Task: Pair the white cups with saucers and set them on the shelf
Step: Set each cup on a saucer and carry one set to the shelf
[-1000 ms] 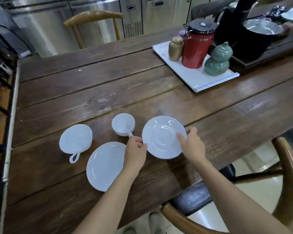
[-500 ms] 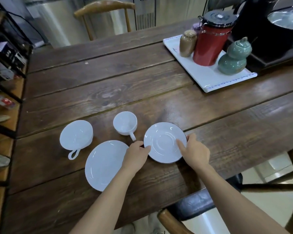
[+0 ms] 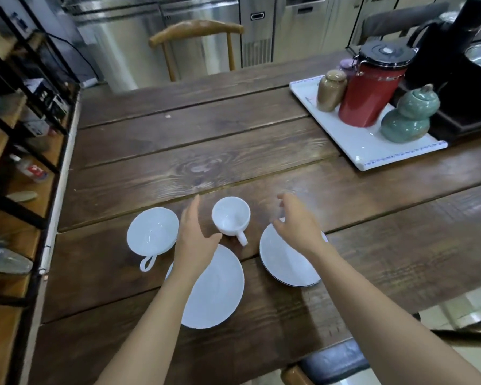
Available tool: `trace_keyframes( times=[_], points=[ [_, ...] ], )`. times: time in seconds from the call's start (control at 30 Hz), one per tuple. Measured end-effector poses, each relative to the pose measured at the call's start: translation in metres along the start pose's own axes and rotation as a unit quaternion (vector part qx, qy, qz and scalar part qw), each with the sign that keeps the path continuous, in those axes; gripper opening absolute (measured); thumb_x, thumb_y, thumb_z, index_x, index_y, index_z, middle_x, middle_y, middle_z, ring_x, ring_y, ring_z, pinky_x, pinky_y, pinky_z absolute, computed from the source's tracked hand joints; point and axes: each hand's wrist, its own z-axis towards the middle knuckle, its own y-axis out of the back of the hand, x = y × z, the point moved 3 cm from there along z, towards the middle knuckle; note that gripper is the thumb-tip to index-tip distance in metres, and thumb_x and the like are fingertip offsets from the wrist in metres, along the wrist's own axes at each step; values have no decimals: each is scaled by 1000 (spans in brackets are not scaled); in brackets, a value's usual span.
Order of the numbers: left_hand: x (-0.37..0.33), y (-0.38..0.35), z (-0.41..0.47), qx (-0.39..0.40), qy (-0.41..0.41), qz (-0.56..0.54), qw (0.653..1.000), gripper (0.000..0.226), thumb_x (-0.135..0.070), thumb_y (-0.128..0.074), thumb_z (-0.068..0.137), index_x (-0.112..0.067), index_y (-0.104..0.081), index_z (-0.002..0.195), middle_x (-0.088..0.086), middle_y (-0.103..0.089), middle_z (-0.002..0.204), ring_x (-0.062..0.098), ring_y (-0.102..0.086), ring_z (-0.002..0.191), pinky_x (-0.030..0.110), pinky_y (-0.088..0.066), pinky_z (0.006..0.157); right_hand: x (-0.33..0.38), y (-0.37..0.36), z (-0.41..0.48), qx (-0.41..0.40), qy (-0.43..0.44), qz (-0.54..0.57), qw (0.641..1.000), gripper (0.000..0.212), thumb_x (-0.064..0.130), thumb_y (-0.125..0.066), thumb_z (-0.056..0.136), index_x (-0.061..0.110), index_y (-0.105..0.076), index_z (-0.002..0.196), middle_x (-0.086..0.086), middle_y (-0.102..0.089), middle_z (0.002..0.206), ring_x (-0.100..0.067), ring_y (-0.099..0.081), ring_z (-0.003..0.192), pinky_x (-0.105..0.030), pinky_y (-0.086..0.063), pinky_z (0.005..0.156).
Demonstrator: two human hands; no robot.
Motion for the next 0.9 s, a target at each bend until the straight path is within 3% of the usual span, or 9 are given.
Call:
trace_keyframes(
  times=[0.1,0.23,0.4,0.5,0.53,0.63,0.73,0.9],
  points=[
    [15,-4,13,84,11,22,996,111,-10,-77,72,-32,2,148,-4,-6,159,18,-9,144,41,-22,111,9,-20,6,89,7,33,995,78,12,-64,79,18,-21,144,-9,-44,137,-26,-45,122,-40,-42,95],
    [27,-15,26,177,15,5,984,118,-10,-77,73,-32,12,147,-4,-5,159,19,-9,144,35,-24,108,22,-39,16,176,27,98,979,99,-5,-58,74,27,2,147,1,-15,157,-18,-19,141,-25,-26,103],
    [32,-28,41,232,6,-56,971,108,-7,-76,73,-25,-2,149,-17,-28,138,0,-24,126,15,-31,91,26,-59,21,208,17,94,973,94,-5,-59,77,19,-3,148,-2,-18,155,-17,-18,141,-21,-19,105],
    [31,-29,48,219,-8,-72,973,89,-5,-76,71,-27,-27,143,-13,-46,129,9,-44,120,21,-42,86,28,-61,24,193,39,131,972,75,0,-62,77,14,-26,141,1,-43,130,-3,-37,118,-1,-27,92],
    [30,-29,49,212,-16,-74,974,83,-6,-77,70,-27,-35,138,-10,-52,125,12,-50,117,25,-45,86,29,-61,25,185,44,138,972,69,3,-64,77,18,-32,136,6,-45,121,-2,-41,110,-1,-32,86],
    [24,-25,49,202,-25,-72,977,75,-9,-80,66,-26,-45,129,-5,-58,120,15,-55,110,33,-50,87,29,-58,29,170,41,136,975,63,8,-66,74,24,-39,128,9,-48,114,-10,-48,104,-22,-41,83],
    [15,-23,47,186,-38,-77,979,71,-12,-83,63,-24,-49,124,-2,-60,119,17,-56,108,39,-50,92,28,-49,28,159,34,145,976,64,7,-65,70,26,-41,127,14,-49,111,-12,-50,102,-27,-42,81],
    [-7,-32,37,183,-47,-109,976,73,-17,-87,60,-26,-47,122,-2,-59,121,17,-56,109,37,-50,91,19,-20,18,137,1,154,978,74,8,-71,69,25,-37,133,5,-52,126,-21,-51,114,-39,-46,95]
  ],
)
